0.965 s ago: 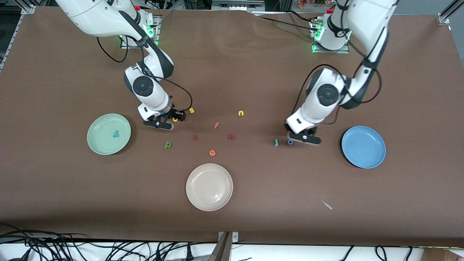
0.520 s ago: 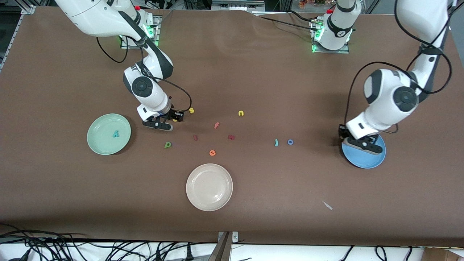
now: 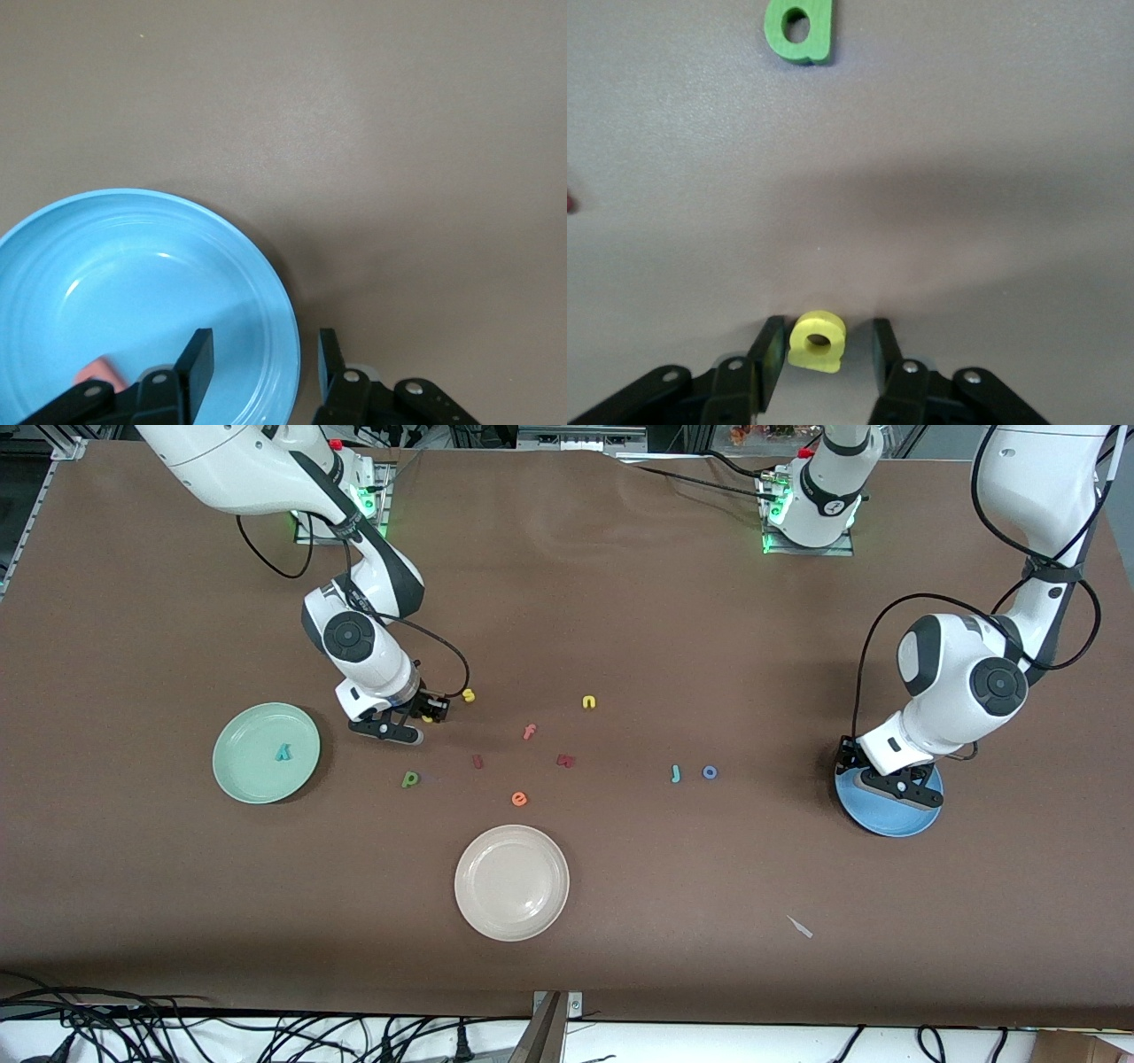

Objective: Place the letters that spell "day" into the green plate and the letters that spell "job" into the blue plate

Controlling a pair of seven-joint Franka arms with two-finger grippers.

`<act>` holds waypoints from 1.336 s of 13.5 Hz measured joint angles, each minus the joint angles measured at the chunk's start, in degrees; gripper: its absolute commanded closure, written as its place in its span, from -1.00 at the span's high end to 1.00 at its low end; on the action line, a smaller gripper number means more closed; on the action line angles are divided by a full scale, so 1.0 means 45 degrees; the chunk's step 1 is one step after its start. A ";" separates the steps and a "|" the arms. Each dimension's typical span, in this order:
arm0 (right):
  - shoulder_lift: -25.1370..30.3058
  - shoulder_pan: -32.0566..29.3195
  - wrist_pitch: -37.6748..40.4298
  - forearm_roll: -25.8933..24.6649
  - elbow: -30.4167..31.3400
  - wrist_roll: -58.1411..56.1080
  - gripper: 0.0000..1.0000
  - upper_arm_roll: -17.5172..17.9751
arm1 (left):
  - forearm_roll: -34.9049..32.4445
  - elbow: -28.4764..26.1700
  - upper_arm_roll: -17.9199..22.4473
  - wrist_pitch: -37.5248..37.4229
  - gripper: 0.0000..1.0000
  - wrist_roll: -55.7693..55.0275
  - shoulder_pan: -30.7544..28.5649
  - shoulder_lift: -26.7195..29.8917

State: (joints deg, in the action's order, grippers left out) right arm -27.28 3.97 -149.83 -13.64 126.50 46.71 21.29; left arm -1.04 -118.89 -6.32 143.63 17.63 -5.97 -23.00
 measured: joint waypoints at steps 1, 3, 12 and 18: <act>0.0002 0.0002 0.0000 -0.0001 -0.0003 0.0003 -0.24 0.0001 | 0.0000 0.0008 0.0002 0.0028 0.13 0.0005 0.0001 -0.0003; 0.0008 0.0008 0.0002 -0.0003 -0.0009 0.0020 -0.31 0.0000 | 0.0000 0.0127 -0.0029 0.0059 0.15 0.0005 0.0091 -0.0002; 0.0014 0.0041 0.0253 -0.0014 -0.0159 0.0054 -0.59 -0.0009 | 0.0764 0.1532 -0.0135 0.0186 0.26 -0.4746 0.5094 -0.1393; 0.0014 0.0038 0.4259 -0.0069 -0.2696 -0.0852 -0.59 -0.0282 | 0.0763 0.1935 0.0368 0.1223 0.26 -0.4970 0.5734 -0.2488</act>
State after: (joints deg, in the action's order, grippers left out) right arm -27.22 4.14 -130.66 -13.95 114.37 42.88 20.02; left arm 2.40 -110.18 -4.67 149.14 -4.74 19.83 -34.20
